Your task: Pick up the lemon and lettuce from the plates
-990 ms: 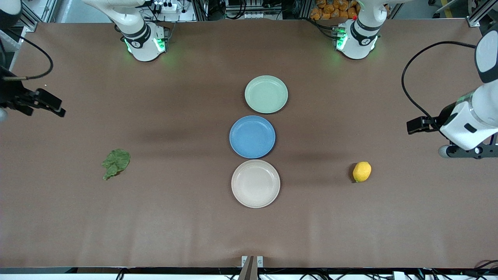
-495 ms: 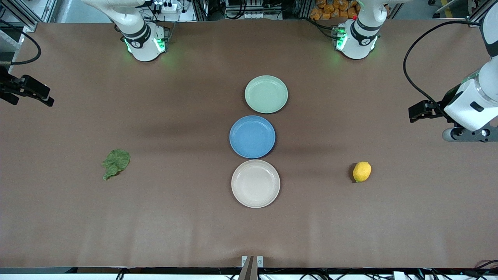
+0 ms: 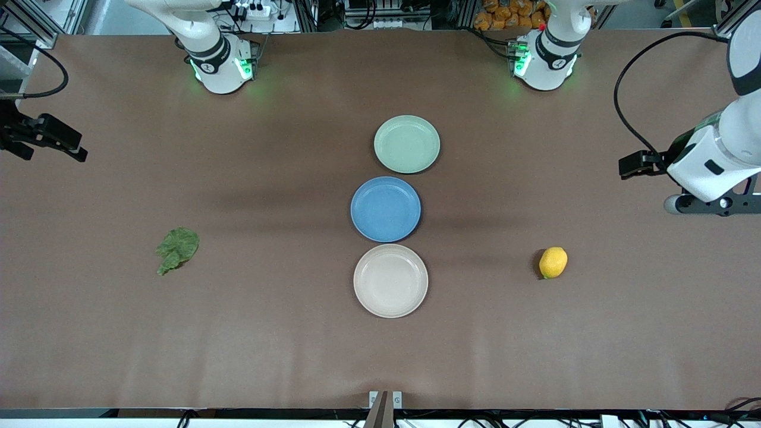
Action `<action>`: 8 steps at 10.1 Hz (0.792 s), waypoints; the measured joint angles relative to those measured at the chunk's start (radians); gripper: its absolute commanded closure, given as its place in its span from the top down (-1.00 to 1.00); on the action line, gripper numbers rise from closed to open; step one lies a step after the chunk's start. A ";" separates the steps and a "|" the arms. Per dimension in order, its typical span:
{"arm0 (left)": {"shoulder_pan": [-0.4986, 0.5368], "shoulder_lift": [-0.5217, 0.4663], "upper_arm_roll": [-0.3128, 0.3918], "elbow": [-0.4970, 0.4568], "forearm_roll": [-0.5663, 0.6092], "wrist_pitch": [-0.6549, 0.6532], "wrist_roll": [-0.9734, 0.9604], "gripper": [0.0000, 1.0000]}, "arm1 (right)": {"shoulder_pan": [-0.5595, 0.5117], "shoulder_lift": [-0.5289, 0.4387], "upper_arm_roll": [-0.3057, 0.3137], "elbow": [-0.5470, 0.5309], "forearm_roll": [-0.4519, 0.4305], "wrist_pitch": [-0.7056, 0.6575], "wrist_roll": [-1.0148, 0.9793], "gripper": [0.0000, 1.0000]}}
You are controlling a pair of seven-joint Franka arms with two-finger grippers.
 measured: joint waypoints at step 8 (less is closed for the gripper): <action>0.000 -0.032 0.000 -0.003 -0.010 0.075 0.000 1.00 | 0.004 -0.001 0.003 0.021 0.000 -0.016 0.000 1.00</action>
